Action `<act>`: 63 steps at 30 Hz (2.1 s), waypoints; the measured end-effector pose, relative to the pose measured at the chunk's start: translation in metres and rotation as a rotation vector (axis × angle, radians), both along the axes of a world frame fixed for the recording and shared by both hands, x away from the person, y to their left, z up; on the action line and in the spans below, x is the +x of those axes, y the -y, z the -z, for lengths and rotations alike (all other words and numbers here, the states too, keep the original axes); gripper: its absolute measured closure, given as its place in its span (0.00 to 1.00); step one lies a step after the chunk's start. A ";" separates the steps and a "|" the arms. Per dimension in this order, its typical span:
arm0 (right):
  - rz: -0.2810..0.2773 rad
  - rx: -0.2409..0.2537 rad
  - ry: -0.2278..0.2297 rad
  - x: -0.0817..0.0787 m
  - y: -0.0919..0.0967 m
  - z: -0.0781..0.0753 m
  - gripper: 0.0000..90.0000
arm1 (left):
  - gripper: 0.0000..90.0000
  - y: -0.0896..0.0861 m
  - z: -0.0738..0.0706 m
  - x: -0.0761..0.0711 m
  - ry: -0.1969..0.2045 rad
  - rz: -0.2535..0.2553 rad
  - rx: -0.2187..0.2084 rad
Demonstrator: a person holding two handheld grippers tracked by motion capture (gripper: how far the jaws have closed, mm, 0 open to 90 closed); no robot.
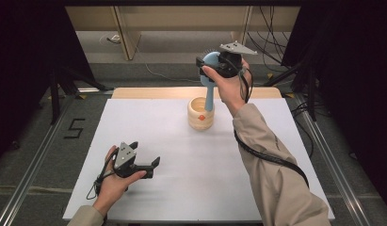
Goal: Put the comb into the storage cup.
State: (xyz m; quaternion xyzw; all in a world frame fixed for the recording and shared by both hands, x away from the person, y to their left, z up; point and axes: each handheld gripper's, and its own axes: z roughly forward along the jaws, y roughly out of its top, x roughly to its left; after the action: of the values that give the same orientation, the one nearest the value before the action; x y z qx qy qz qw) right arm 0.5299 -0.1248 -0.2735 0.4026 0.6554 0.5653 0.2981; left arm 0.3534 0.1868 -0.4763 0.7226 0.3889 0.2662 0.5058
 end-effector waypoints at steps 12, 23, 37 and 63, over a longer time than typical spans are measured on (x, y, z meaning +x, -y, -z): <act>0.000 0.002 0.006 0.004 -0.003 0.002 0.24 | 0.00 0.000 0.000 0.000 0.000 -0.001 -0.004; 0.001 0.002 0.013 0.007 -0.005 0.002 0.24 | 0.00 0.000 0.000 0.000 0.000 -0.001 -0.005; -0.004 -0.001 0.022 0.011 -0.010 0.004 0.24 | 0.00 -0.001 0.000 0.001 0.000 -0.002 -0.004; -0.007 0.001 0.036 0.015 -0.013 0.011 0.24 | 0.00 0.000 0.001 0.001 -0.001 -0.003 -0.007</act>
State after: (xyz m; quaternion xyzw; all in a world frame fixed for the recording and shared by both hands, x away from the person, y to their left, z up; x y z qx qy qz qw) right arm 0.5452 -0.1117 -0.2843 0.3903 0.6509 0.5737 0.3079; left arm 0.3539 0.1869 -0.4770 0.7203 0.3911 0.2653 0.5077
